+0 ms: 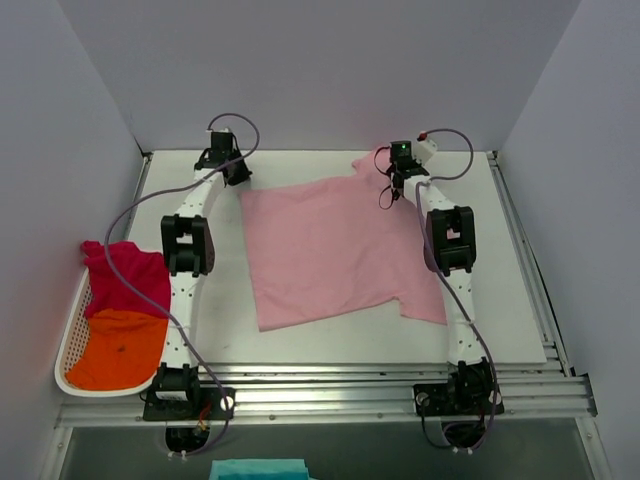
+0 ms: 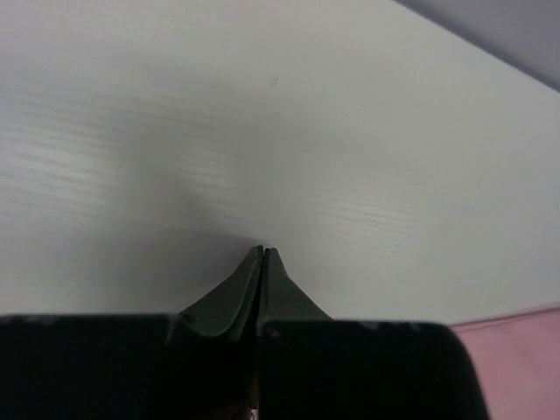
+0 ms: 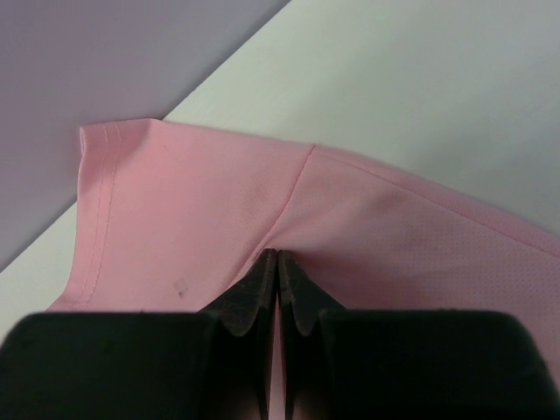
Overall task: Fold and stack the t-shirts
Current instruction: Flatten out the tshirt
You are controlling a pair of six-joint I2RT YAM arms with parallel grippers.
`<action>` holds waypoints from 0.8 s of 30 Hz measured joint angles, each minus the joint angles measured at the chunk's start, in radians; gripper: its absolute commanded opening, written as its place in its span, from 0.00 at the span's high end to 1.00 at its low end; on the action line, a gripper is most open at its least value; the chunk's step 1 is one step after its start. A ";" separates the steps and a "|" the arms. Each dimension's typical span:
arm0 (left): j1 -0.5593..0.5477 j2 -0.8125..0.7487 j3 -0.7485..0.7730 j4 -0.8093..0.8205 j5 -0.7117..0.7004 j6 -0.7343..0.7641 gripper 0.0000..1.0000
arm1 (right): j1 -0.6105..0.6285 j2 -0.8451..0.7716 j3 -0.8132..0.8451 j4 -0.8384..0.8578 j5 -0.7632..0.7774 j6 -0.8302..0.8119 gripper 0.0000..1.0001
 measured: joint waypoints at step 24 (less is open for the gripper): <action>-0.099 -0.646 -0.938 0.309 -0.035 -0.020 0.98 | 0.000 -0.013 -0.096 0.160 -0.002 0.003 1.00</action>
